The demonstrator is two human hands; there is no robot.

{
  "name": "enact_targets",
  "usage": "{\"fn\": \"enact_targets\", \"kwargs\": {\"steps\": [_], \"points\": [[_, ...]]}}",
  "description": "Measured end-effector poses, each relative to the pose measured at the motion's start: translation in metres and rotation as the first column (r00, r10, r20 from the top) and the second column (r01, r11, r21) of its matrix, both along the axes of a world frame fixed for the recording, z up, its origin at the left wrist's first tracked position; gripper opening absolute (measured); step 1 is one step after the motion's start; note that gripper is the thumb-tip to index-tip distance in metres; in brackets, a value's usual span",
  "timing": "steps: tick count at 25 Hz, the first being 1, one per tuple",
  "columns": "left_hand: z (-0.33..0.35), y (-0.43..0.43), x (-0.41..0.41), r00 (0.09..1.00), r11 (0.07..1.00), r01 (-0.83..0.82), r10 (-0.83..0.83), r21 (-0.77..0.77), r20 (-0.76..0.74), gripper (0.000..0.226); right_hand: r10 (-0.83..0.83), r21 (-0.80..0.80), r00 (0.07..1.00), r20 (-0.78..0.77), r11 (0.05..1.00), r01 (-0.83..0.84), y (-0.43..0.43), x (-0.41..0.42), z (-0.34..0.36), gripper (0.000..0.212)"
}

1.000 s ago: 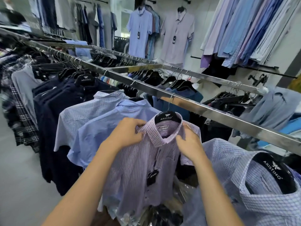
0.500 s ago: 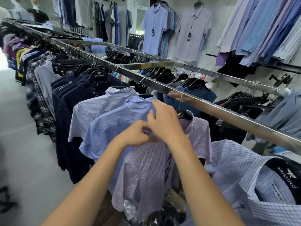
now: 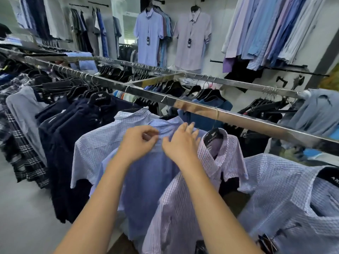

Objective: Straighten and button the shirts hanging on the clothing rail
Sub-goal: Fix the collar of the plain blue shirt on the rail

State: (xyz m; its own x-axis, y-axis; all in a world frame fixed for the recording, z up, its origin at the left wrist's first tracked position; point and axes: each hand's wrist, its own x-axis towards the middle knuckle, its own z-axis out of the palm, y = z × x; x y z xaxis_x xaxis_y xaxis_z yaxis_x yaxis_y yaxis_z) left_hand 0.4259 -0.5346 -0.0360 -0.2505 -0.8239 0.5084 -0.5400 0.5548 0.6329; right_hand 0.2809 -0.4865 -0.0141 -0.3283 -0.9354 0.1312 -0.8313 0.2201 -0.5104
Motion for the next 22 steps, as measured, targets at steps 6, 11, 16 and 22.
{"fn": "enact_targets", "kwargs": {"steps": [6,11,16,22], "points": [[0.005,-0.056,0.026,0.996,0.989,0.086,-0.083,-0.123,0.028,0.049,-0.260,-0.099,0.964,0.063,0.959,0.265,-0.006,0.001,-0.012,0.085],[0.001,-0.073,0.033,0.964,0.963,0.257,-0.249,-0.082,0.096,0.044,-0.383,-0.196,0.918,0.099,0.897,0.396,0.008,-0.017,-0.016,0.079],[0.001,-0.079,0.034,0.959,0.957,0.284,-0.283,-0.058,0.018,0.027,-0.515,-0.244,0.856,0.053,0.824,0.511,0.027,-0.047,-0.023,0.069],[0.000,-0.084,0.022,0.940,0.939,0.339,-0.340,-0.051,-0.011,0.024,-0.545,-0.295,0.837,0.050,0.792,0.534,0.015,-0.049,-0.028,0.066]]}}
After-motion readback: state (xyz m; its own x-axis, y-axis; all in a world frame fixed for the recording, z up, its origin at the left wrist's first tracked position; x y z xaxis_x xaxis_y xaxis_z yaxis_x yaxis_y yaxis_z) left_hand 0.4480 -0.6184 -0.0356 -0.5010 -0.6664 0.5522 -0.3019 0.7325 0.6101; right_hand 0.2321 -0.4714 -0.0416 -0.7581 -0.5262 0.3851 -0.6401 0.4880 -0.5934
